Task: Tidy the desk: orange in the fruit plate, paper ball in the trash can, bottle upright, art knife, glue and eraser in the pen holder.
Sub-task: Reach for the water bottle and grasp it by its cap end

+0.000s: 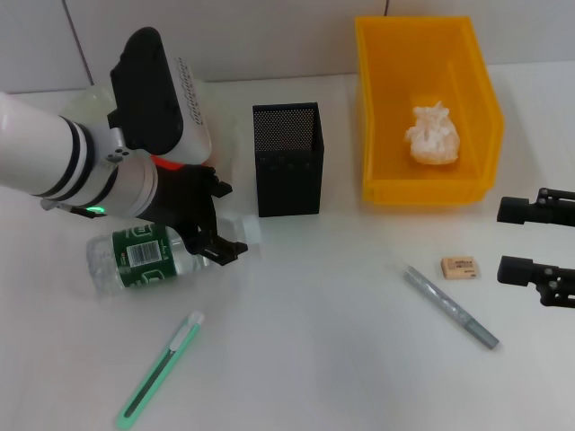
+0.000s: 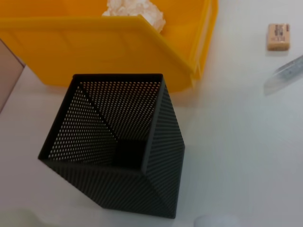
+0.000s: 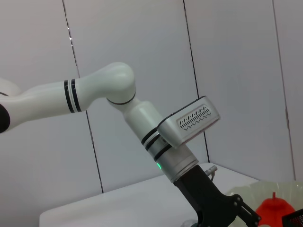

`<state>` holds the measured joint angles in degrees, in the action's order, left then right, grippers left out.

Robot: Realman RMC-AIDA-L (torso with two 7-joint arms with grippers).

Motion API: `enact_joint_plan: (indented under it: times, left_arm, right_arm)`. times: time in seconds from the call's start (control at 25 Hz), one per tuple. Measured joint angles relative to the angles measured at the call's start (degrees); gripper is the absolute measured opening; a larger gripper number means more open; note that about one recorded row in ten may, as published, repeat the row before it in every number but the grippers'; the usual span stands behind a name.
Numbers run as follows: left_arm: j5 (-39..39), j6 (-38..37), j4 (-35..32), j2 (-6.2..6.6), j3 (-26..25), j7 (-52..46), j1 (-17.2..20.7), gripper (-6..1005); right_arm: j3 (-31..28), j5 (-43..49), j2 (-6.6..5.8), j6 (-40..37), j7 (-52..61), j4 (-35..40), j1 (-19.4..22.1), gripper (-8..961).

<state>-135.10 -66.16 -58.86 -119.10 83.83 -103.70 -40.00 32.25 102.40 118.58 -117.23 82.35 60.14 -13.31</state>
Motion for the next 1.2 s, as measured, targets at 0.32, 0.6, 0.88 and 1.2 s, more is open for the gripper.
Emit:
enact_joint_plan:
  times: [0.32, 0.6, 0.88, 1.2]
  left_arm:
    - [-0.40, 1.01, 0.45, 0.01, 2.49, -1.81, -1.06, 749]
    - [-0.42, 2.60, 0.61, 0.00, 3.88, -2.30, -1.13, 747]
    - [-0.42, 3.47, 2.13, -0.05, 4.13, -2.88, -1.94, 745]
    - [-0.43, 4.17, 4.18, -0.08, 5.34, -3.54, -3.19, 742]
  right_arm:
    - [0.00, 0.00, -0.01, -0.02, 0.01, -0.19, -0.05, 674]
    - [0.01, 0.00, -0.10, -0.02, 0.01, -0.65, 0.01, 673]
    - [0.01, -0.01, -0.05, 0.02, 0.01, -0.75, 0.18, 673]
    - [0.01, -0.01, 0.13, 0.07, 0.05, -0.73, 0.33, 672]
